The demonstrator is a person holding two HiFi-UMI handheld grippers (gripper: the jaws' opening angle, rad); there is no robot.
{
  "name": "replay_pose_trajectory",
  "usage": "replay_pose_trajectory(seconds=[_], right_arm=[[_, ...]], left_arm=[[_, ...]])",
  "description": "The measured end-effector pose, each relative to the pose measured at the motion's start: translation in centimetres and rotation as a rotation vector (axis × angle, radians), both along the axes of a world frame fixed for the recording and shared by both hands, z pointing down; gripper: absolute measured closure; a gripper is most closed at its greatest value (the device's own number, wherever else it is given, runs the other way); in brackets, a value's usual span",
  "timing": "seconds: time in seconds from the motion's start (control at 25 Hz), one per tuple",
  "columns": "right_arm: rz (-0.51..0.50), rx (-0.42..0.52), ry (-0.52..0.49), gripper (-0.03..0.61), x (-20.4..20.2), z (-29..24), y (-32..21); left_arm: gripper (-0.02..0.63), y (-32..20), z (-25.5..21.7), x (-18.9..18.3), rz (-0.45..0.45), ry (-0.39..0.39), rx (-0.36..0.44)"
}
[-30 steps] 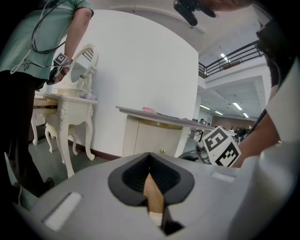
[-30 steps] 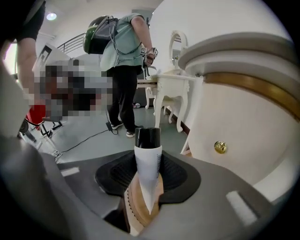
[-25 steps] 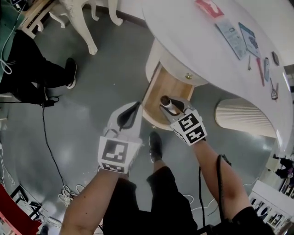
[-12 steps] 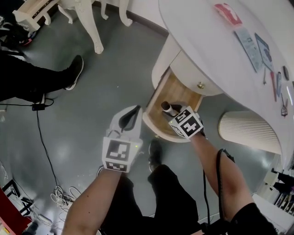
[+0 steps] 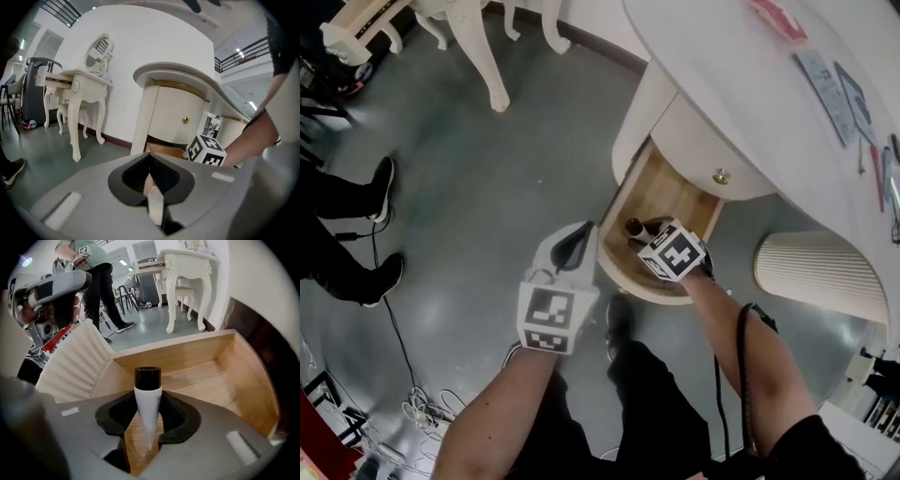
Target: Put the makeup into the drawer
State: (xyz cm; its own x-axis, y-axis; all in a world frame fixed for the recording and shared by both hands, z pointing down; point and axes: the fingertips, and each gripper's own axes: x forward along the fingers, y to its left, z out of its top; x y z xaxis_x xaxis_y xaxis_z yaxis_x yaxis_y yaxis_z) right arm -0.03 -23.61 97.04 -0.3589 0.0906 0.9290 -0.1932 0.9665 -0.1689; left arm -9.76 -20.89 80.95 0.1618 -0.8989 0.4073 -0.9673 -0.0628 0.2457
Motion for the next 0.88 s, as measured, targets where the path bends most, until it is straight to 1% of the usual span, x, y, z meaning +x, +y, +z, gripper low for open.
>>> replay_pose_trajectory(seconds=[0.16,0.28,0.48,0.6,0.76,0.88], right_arm=[[-0.009,-0.018,0.038,0.432,-0.2,1.5,-0.2],[-0.021,-0.018,0.038,0.431,-0.7,2.5,0.2],[-0.023,-0.042,0.065,0.431,-1.4,4.1,0.4],[-0.022,-0.058,0.081,0.431,-1.4,5.2,0.7],[-0.014,-0.067,0.054,0.433,-1.7,5.2,0.8],[-0.008,-0.081,0.037,0.417,-1.7,5.2,1.2]], left_arm=[[0.614,-0.9,1.2,-0.5,-0.038,0.013,-0.018],[0.614,-1.0,1.9,-0.8,-0.05,0.013,-0.032],[0.614,-0.9,2.7,-0.6,-0.032,0.008,-0.053],[0.614,-0.8,3.4,-0.9,-0.038,0.015,-0.063],[0.614,-0.7,3.8,-0.8,-0.034,0.024,-0.074],[0.614,-0.7,3.8,-0.9,-0.048,0.034,-0.076]])
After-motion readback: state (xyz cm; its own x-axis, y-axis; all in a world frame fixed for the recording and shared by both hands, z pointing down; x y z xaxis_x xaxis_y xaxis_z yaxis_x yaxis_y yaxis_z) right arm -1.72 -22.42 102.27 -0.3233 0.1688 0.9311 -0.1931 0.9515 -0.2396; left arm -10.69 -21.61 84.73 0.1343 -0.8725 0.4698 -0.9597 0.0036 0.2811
